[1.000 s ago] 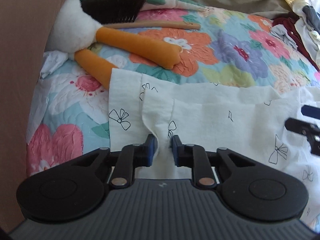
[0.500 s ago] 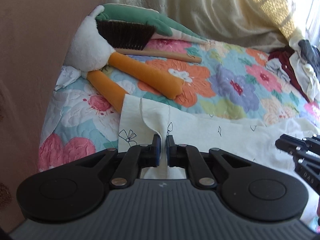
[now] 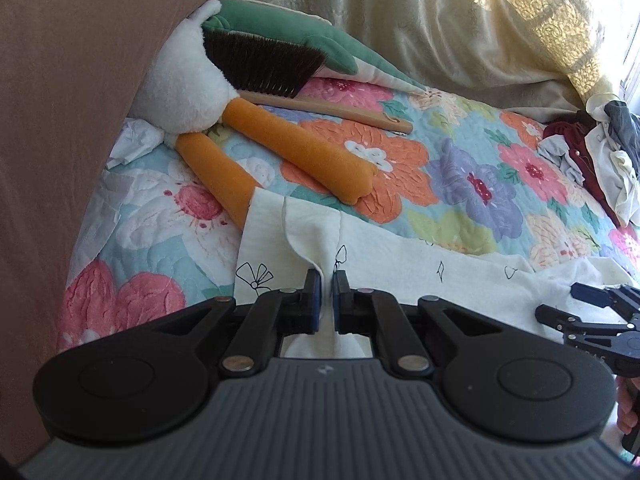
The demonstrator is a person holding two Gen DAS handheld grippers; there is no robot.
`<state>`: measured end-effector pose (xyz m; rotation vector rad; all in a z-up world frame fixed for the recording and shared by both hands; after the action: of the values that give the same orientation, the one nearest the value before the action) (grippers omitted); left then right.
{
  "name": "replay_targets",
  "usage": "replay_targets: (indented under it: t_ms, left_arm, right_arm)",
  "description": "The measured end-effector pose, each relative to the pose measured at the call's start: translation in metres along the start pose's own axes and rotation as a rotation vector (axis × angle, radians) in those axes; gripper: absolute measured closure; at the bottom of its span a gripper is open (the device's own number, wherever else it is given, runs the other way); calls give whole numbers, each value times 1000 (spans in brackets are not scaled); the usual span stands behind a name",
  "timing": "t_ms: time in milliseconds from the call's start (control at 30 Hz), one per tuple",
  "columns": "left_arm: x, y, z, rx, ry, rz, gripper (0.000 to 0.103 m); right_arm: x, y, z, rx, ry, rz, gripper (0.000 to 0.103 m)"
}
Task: Fold clothes
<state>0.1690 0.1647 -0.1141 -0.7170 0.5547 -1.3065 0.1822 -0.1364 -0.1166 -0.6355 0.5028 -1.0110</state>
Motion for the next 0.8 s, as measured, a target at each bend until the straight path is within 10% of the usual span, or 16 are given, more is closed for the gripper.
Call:
replay_targets:
  t_ms: [33,100,433,500,567,800]
  left_arm:
    - [0,0,0,3,-4,-2,97]
    - [0,-1,0,7,-7,-4,97]
    - [-1,-12,8,83,-48,-24,97]
    - [2,-11,6,79,-18,-12,97]
    - [4,-9,4,69,-2,-2,97]
    - [-3,-6,3,35,-45,-32,97]
  right_arm:
    - [0,2,0,2,-7,19,37]
    - [-4,3,-1,-4,-34,30,103]
    - [-16,-11,8,53,-113,28,95]
    - [-16,-6,10,6,-165,44,41]
    - [-18,3,8,-30,-266,-37,15]
    - [-6,12,1,-99,-197,-6,40]
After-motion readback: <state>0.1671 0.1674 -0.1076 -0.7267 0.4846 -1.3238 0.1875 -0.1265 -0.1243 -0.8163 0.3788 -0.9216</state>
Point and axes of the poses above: each gripper's, at about its wrist camera, not at the fingertips, and y roughly the way its jaws point, x to its right, z to its top, the point moved 4 cm from there along y, roughly the way its jaws point, and after that the axes turned 12 degrees about z, right-handed, at the moved point
